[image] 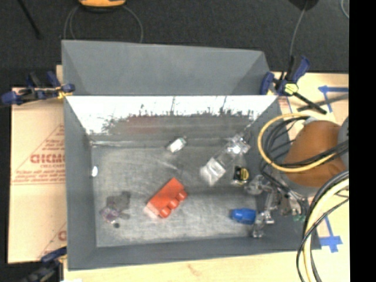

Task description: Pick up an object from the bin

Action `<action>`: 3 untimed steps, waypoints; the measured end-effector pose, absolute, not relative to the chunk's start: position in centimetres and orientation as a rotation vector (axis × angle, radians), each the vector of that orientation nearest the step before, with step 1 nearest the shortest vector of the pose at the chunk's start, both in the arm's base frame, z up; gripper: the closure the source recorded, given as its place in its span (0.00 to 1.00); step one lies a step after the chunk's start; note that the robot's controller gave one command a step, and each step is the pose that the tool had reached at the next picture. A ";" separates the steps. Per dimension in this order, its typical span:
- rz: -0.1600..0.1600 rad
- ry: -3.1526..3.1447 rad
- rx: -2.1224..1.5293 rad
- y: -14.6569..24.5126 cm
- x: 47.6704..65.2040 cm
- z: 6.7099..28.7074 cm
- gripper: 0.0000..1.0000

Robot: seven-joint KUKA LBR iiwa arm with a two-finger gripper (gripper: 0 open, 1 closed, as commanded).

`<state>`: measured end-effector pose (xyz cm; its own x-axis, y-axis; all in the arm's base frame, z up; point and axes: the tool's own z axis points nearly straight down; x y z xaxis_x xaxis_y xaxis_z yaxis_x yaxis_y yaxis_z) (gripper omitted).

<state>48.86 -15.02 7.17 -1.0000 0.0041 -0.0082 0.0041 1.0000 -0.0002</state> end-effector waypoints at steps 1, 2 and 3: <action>-0.008 3.127 -0.076 -15.0 48.5 7.4 0.00; -0.008 3.124 -0.079 -14.9 48.6 7.6 1.00; -0.005 3.135 -0.074 -15.1 48.8 10.0 1.00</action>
Offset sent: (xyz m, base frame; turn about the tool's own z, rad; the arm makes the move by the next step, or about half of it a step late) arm -0.0080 0.0029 -0.0017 -0.0581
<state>48.78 -15.07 10.00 -0.9989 -0.0475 -0.0059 -0.0474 0.9989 -0.0032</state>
